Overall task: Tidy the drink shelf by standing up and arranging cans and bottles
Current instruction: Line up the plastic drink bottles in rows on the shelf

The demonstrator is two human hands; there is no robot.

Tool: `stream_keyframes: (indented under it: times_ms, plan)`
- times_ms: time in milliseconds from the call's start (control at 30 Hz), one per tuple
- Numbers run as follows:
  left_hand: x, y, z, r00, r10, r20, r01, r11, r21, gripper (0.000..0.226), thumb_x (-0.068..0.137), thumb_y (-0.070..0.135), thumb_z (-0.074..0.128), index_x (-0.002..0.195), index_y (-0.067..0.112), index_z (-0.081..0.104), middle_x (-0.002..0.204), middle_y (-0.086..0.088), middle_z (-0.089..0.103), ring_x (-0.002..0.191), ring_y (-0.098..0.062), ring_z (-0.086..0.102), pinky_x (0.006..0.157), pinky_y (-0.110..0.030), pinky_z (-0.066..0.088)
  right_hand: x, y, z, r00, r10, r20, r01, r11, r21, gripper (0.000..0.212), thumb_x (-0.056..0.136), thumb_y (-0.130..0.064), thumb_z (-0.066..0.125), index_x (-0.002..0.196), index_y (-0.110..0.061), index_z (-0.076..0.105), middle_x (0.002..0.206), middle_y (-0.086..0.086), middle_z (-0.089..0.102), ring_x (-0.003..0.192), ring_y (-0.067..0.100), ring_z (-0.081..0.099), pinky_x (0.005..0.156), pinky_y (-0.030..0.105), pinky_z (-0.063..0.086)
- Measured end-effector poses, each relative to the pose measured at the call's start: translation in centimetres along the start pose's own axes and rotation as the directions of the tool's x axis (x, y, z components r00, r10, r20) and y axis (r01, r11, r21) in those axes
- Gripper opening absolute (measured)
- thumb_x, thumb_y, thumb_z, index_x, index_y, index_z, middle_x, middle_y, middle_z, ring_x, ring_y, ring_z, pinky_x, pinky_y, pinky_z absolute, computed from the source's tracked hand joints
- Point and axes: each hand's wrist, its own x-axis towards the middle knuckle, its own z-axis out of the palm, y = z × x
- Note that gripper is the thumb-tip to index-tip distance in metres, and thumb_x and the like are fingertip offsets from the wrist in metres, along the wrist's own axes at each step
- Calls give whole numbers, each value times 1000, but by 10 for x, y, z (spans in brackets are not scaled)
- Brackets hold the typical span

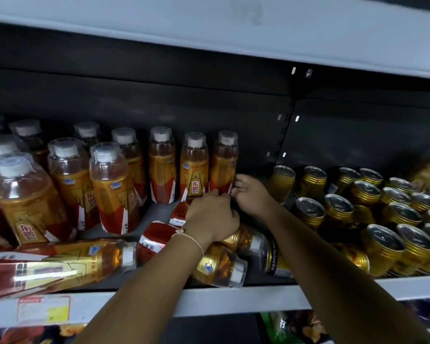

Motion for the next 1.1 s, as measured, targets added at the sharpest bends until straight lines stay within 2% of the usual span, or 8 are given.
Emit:
stream_keyframes:
  times_ms: [133,267,433,467,567,733,933,1100]
  plan:
    - [-3,-1,-4,999,2,-46,-5,997,-81,32,94,37,44,112,13,56,119,-10,59,106,-28,57,84,-36,47,-3,-7,1,993,-24,-111,24,1000,-3,34,90,11,48,119,1,62,93,-2,61,88,7,60,64,6,43]
    - [-3,6,-15,999,-25,-22,24,997,-67,20,94,32,50,93,14,59,102,-11,64,93,-28,60,74,-32,47,-13,-26,-14,939,-117,-323,105,993,-53,36,92,-6,61,128,-7,65,113,4,69,95,-2,64,70,-3,38]
    - [13,60,-44,997,4,-77,-5,1000,-17,18,86,25,54,70,21,47,90,-13,64,76,-28,58,61,-31,42,-29,-48,-82,923,-193,-334,152,978,-144,19,89,-18,67,106,-13,73,108,8,70,105,26,64,86,24,46]
    - [18,77,-47,993,33,-110,-36,999,-29,18,85,23,54,71,20,45,91,-15,65,79,-31,59,61,-31,42,-32,-48,-102,925,-183,-334,145,980,-136,7,89,-17,67,94,-17,72,98,3,69,102,25,64,83,23,45]
    - [37,138,-47,978,122,-170,-136,988,-74,6,85,19,54,81,18,49,97,-17,66,91,-36,62,72,-38,51,-44,-33,-173,898,-222,-380,139,962,-234,25,89,-12,64,67,-23,58,71,-9,57,87,21,62,67,19,41]
    - [80,234,-26,963,219,-157,-233,969,-80,42,91,24,50,131,14,52,126,-17,60,115,-35,56,94,-42,49,-59,18,-286,821,-223,-526,92,960,-264,4,84,-9,64,85,-9,68,85,3,65,92,25,65,74,19,41]
    - [126,328,2,945,314,-87,-320,946,-55,56,94,30,50,147,18,34,143,-13,47,128,-31,47,106,-42,42,-60,81,-377,748,-167,-642,-50,951,-306,17,84,-22,67,96,-10,65,79,-2,63,88,28,68,65,20,43]
    - [156,378,22,934,353,-55,-355,934,-45,53,96,32,49,145,15,38,146,-11,44,132,-31,44,107,-44,41,-53,120,-419,670,-56,-741,-165,961,-222,59,79,-26,71,133,-12,51,131,18,51,127,39,43,107,44,42]
